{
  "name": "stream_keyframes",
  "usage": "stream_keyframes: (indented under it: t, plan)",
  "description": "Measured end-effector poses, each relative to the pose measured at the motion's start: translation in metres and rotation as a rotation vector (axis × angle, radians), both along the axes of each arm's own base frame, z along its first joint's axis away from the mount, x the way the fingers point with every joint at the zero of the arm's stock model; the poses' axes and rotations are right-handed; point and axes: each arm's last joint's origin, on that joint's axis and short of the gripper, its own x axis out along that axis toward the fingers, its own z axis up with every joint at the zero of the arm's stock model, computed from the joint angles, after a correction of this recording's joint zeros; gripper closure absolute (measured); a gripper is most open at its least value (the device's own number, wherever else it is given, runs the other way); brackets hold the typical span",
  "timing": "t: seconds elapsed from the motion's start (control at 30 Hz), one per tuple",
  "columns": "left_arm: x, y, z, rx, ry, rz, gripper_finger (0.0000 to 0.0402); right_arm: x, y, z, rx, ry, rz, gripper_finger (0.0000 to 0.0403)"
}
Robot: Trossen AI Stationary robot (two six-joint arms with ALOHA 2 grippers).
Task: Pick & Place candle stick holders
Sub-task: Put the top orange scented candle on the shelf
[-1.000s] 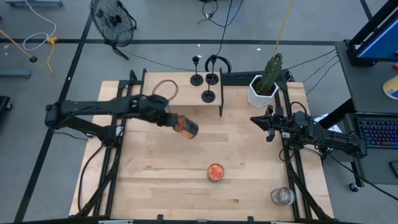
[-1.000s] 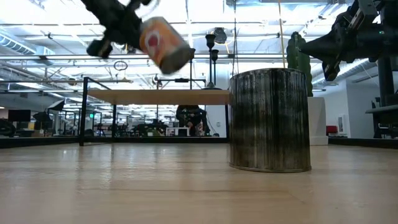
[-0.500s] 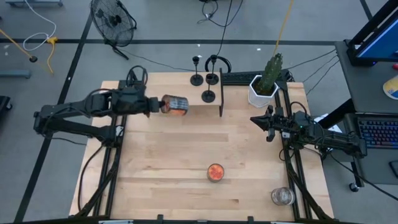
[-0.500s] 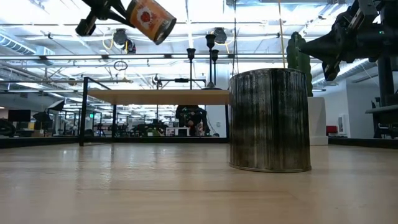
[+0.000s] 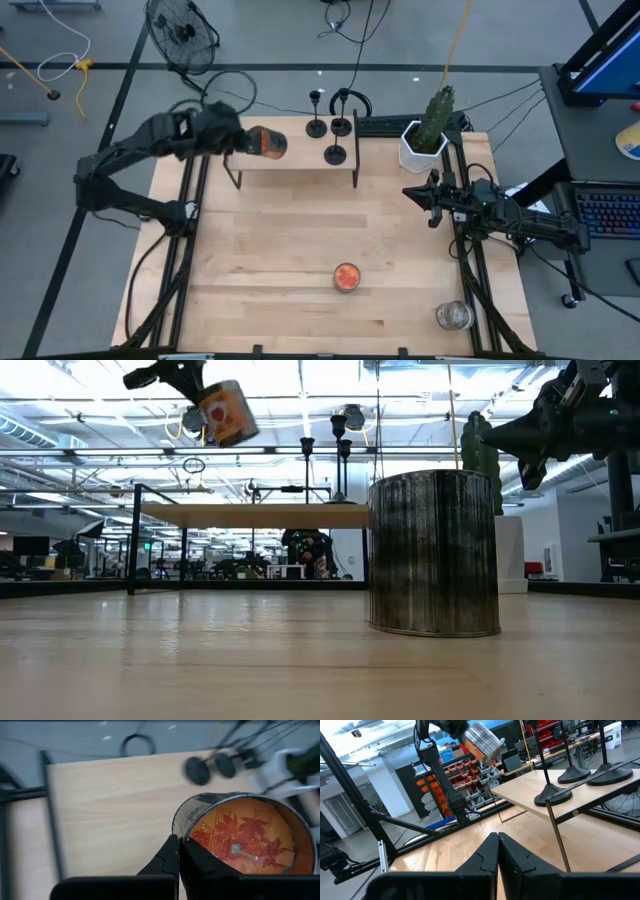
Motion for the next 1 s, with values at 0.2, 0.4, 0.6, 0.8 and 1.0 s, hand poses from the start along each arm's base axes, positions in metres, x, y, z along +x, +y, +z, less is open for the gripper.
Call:
stream_keyframes:
  t: [0.2, 0.4, 0.6, 0.8, 1.0]
  plan:
    - [0.011, 0.035, 0.0, -0.08, 0.16, 0.008, 0.0401, 0.0, 0.0, 0.0, 0.0, 0.0, 0.0, 0.0403]
    - [0.013, 0.077, -0.006, -0.111, 0.226, 0.035, 0.0401, 0.0, 0.0, -0.001, 0.002, 0.008, 0.0, 0.0403]
    - [0.0, 0.124, -0.025, -0.199, 0.293, 0.102, 0.0401, 0.0, 0.0, -0.001, 0.002, 0.008, 0.0, 0.0403]
    - [-0.013, 0.164, -0.048, -0.29, 0.322, 0.159, 0.0401, 0.0, 0.0, -0.001, 0.002, 0.008, 0.0, 0.0403]
    - [-0.016, 0.18, -0.059, -0.325, 0.322, 0.174, 0.0401, 0.0, 0.0, -0.001, 0.002, 0.008, 0.0, 0.0403]
